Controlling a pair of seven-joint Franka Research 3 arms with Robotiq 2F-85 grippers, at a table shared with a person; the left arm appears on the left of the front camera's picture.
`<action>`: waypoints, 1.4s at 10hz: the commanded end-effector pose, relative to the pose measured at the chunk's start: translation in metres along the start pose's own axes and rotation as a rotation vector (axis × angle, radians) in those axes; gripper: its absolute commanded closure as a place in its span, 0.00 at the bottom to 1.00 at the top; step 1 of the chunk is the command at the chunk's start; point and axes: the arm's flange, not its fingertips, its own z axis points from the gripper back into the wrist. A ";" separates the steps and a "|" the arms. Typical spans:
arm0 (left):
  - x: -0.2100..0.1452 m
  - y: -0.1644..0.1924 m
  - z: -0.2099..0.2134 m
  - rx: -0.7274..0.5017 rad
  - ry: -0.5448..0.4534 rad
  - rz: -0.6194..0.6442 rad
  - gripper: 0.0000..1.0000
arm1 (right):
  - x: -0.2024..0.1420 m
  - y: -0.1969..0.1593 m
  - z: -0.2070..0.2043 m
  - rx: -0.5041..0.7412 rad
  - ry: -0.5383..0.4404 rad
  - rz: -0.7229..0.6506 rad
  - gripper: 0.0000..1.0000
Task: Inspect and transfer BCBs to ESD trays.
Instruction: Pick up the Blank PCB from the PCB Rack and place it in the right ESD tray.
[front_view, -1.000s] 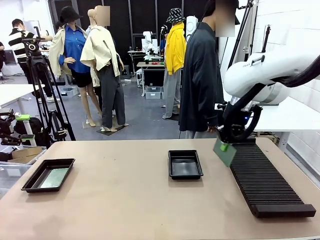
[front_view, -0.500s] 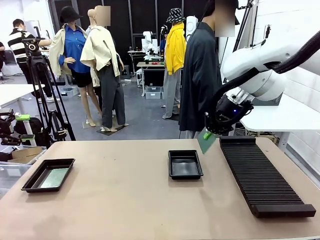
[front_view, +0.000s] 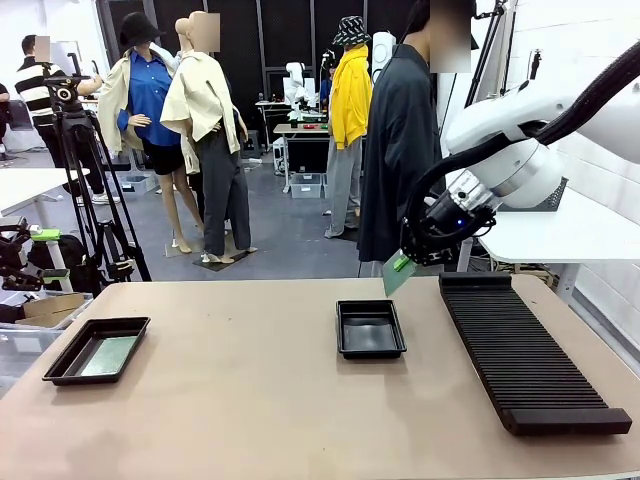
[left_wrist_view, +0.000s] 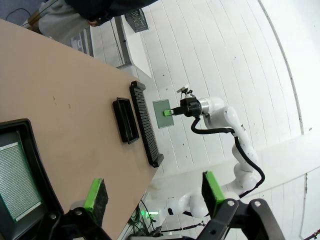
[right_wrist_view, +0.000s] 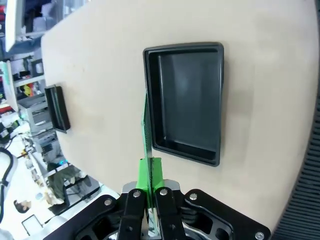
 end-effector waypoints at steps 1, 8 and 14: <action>0.000 -0.002 0.001 0.003 -0.004 -0.003 0.00 | 0.015 -0.007 -0.016 0.035 0.016 0.004 1.00; 0.000 -0.002 0.001 0.003 -0.004 -0.003 0.00 | 0.032 -0.023 -0.057 0.067 0.057 -0.013 1.00; 0.000 -0.002 0.001 0.003 -0.004 -0.003 0.00 | 0.040 -0.023 -0.079 0.059 0.062 -0.018 1.00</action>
